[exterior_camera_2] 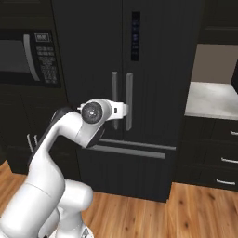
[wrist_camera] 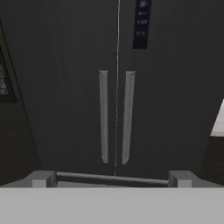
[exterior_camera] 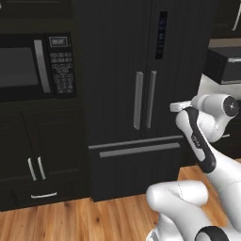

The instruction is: Place one of the steaks on the plate and the other in the bowl. Then place the bowl in the fridge.

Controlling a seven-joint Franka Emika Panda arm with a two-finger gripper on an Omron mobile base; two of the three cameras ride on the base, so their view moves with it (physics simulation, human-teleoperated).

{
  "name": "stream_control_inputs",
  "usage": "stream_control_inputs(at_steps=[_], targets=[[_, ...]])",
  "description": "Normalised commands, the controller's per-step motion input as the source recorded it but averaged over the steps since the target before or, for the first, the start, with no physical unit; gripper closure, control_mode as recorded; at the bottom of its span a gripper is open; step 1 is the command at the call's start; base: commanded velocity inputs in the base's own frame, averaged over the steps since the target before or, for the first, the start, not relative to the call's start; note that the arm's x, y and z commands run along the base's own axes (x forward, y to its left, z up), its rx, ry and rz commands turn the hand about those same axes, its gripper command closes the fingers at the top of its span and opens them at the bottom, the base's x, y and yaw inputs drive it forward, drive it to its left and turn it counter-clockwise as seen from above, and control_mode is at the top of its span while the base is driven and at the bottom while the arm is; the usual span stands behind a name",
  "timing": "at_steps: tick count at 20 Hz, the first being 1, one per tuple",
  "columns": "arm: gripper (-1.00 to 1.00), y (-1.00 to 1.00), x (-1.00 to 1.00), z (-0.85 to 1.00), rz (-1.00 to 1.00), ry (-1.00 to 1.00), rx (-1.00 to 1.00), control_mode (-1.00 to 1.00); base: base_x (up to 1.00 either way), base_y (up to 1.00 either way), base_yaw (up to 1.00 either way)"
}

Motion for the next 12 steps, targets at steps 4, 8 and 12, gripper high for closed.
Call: stream_control_inputs(at_steps=[4,8,12], targets=[[-1.00,-0.11,0.41,0.06,0.00,0.00,0.00,-1.00,0.00,0.00,0.00],[-1.00,0.00,0.29,0.00,0.00,-0.06,0.00,-1.00,0.00,0.00,0.00],[-1.00,0.00,0.40,0.00,0.00,-0.02,0.00,-1.00,0.00,0.00,0.00]])
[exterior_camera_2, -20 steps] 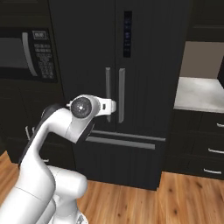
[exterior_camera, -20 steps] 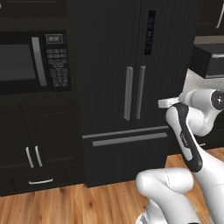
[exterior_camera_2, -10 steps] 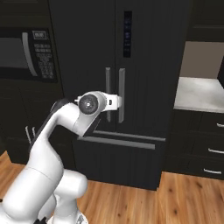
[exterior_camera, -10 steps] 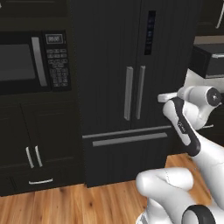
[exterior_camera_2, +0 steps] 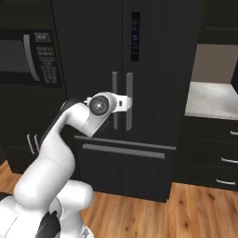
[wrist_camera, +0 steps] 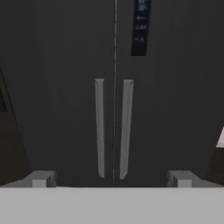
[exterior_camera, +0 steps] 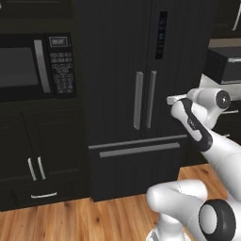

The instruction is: Place one of the steaks on the plate and the other in the bowl. Then place the bowl in the fridge.

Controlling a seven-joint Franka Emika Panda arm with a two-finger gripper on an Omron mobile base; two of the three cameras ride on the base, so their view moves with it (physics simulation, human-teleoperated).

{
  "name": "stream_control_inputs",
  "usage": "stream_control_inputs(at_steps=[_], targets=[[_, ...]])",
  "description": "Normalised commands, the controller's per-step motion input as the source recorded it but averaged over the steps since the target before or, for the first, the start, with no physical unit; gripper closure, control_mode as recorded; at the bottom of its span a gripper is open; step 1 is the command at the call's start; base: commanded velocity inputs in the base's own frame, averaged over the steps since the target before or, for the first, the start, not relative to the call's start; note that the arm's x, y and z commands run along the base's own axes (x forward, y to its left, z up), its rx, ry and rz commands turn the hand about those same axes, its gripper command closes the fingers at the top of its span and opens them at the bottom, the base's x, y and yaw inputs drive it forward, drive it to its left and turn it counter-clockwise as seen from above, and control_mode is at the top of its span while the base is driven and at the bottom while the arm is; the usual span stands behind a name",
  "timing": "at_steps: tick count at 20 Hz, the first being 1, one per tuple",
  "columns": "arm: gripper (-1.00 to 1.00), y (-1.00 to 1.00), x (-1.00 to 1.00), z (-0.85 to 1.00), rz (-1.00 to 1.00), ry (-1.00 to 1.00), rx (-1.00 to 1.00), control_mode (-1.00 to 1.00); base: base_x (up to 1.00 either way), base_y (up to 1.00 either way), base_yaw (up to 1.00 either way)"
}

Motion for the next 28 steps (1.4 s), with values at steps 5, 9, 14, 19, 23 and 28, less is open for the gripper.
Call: stream_control_inputs(at_steps=[5,9,14,19,23,28], targets=[[-1.00,0.00,0.54,0.00,0.00,0.00,0.00,-1.00,0.00,0.00,0.00],[-1.00,-0.04,0.55,0.00,0.00,0.00,0.00,-1.00,0.00,0.00,0.00],[-1.00,-0.10,0.53,0.00,0.00,0.00,0.00,-1.00,0.00,0.00,0.00],[-1.00,-0.10,0.48,0.00,0.00,0.00,0.00,-1.00,0.00,0.00,0.00],[-1.00,-0.07,0.46,0.00,0.00,0.00,0.00,-1.00,0.00,0.00,0.00],[-1.00,-0.06,0.44,-0.02,0.00,0.00,0.00,-1.00,0.00,0.00,0.00]])
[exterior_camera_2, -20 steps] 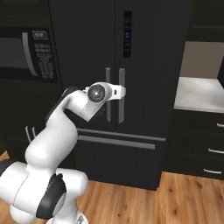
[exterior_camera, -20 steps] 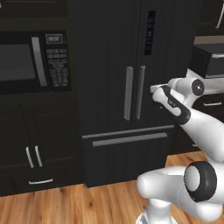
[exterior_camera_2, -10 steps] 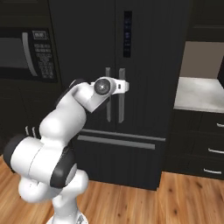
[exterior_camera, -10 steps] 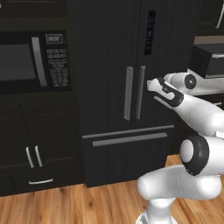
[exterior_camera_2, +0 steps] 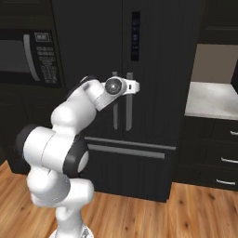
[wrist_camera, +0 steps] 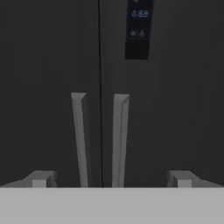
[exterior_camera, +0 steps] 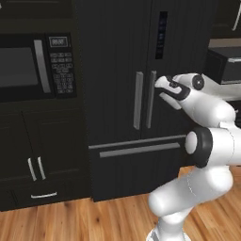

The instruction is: Place one of the steaks on the plate and the other in the bowl. Then place the bowl in the fridge.

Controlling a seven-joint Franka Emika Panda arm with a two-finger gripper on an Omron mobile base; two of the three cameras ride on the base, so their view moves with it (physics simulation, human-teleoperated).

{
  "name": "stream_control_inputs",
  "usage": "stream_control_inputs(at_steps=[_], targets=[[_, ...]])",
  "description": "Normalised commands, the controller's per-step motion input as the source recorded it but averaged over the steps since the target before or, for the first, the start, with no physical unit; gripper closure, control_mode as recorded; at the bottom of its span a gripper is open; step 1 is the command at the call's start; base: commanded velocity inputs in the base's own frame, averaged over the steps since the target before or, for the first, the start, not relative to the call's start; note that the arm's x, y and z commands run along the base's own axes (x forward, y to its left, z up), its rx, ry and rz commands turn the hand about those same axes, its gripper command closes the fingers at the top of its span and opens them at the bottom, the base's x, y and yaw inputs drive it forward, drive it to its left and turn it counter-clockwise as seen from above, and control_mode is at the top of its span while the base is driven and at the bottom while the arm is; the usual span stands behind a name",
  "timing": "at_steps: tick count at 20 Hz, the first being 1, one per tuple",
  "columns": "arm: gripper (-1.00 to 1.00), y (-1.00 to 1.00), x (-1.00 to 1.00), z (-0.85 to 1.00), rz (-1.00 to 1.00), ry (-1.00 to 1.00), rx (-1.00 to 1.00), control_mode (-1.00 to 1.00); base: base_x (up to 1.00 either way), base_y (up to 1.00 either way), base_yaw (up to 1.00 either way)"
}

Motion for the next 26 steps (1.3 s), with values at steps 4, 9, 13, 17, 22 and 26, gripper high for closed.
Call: stream_control_inputs(at_steps=[4,9,13,17,22,26], targets=[[-1.00,-0.11,0.43,-0.01,0.00,0.00,0.00,-1.00,0.00,0.00,0.00],[-1.00,-0.11,0.40,-0.06,0.00,0.00,0.00,-1.00,0.00,0.00,0.00],[-1.00,-0.04,0.40,-0.19,0.00,0.00,0.00,-1.00,0.00,0.00,0.00],[-1.00,0.00,0.38,-0.29,0.00,0.00,0.00,-1.00,0.00,0.00,0.00],[-1.00,0.00,0.38,-0.15,0.00,0.00,0.00,-1.00,0.00,0.00,0.00],[-1.00,-0.01,0.35,-0.01,0.00,0.00,0.00,-1.00,0.00,0.00,0.00]])
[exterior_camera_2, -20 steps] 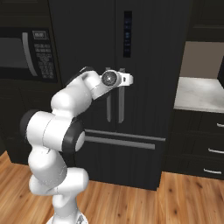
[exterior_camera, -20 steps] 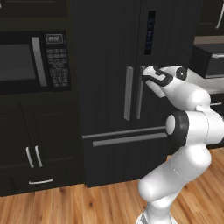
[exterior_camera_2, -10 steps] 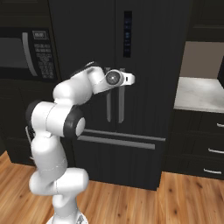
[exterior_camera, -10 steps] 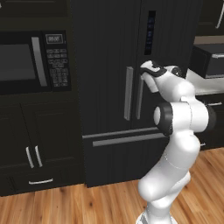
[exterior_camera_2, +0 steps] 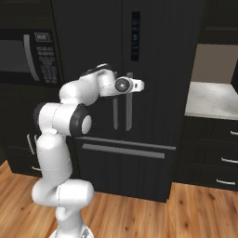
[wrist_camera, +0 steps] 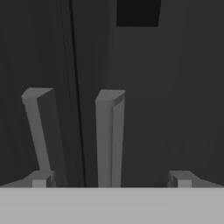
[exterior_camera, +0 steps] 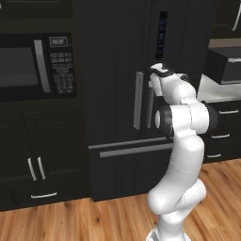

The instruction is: Place one of the steaks on the plate and the other in the bowl. Then place the bowl in the fridge.

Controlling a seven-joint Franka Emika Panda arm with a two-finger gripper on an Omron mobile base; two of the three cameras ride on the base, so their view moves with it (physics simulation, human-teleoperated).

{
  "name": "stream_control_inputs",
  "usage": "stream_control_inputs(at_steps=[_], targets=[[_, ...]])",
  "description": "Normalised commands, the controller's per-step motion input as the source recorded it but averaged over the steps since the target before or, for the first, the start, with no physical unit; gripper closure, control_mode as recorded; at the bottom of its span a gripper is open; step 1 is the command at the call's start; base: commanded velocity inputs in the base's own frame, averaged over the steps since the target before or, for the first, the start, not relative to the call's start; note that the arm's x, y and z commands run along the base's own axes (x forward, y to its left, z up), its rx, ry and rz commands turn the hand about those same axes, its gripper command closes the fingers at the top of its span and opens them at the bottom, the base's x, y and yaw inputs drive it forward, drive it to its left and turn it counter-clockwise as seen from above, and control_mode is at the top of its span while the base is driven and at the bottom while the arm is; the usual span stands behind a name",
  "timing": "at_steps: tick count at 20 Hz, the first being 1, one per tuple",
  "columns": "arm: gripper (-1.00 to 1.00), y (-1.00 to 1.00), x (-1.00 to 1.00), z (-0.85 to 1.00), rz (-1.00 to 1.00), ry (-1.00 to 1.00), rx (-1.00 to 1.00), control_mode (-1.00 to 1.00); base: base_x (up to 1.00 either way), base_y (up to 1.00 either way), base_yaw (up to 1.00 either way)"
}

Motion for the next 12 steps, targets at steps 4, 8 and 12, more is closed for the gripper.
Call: stream_control_inputs(at_steps=[4,8,12], targets=[[-1.00,-0.07,0.38,0.00,0.00,0.00,0.00,-1.00,0.00,0.00,0.00],[-1.00,-0.09,0.48,0.00,0.00,0.00,0.00,-1.00,0.00,0.00,0.00],[-1.00,-0.02,0.59,-0.03,0.00,0.00,0.00,-1.00,0.00,0.00,0.00]])
